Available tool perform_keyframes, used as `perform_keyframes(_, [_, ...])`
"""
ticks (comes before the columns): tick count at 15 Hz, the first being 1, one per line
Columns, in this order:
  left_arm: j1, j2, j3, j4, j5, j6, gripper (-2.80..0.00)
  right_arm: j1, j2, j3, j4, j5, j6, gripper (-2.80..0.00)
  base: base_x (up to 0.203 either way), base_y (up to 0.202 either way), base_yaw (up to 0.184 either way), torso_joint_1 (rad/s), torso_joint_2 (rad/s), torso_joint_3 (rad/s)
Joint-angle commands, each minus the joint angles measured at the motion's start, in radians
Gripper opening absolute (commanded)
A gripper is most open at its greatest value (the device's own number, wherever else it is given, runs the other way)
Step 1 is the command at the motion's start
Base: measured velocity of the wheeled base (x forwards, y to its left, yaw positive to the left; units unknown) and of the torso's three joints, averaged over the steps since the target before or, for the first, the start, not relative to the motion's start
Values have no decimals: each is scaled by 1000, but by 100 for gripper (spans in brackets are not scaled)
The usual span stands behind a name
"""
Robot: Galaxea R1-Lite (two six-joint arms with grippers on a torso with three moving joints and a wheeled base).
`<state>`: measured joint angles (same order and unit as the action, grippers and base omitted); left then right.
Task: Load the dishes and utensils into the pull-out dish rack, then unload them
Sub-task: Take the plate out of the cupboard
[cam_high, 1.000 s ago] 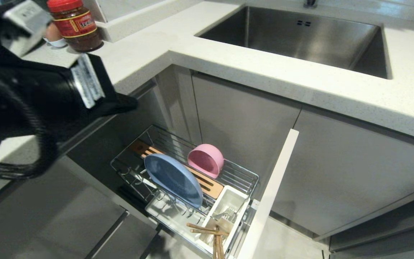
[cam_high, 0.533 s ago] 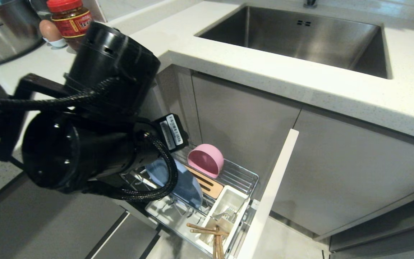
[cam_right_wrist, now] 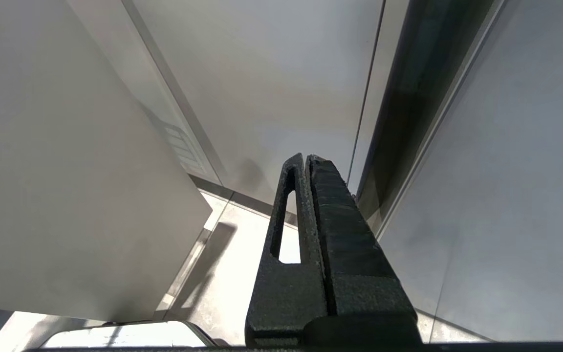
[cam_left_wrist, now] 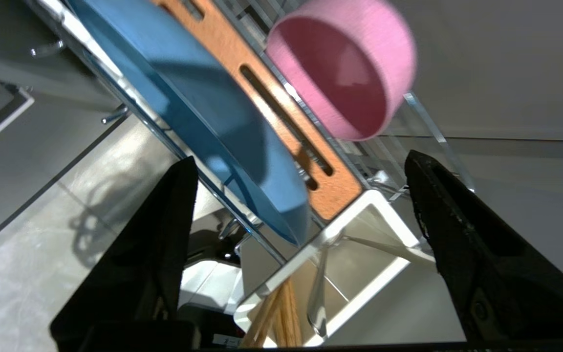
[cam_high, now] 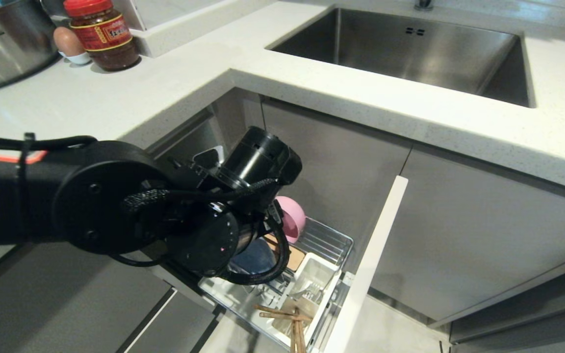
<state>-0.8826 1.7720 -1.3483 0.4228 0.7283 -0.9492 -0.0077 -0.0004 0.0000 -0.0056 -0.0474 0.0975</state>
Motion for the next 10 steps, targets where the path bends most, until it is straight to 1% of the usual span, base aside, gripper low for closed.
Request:
perform_keyframes(1, [11,77,-1,3,9,-19,0,0,-4,0,-1,0,1,-280,0,0,0,0,0,0])
perform_keyframes(4, [34,119,-6,-4,14,-33,0,0,-4,0,-1,0,1,-280,0,0,0,0,0,0])
perform_keyframes(8, [54,134,-4,-50,13,-25,0,0,-4,0,-1,0,1,-280,0,0,0,0,0,0])
perform_keyframes(10, [54,135,-5,-56,13,-23,0,0,-4,0,-1,0,1,-280,0,0,0,0,0,0])
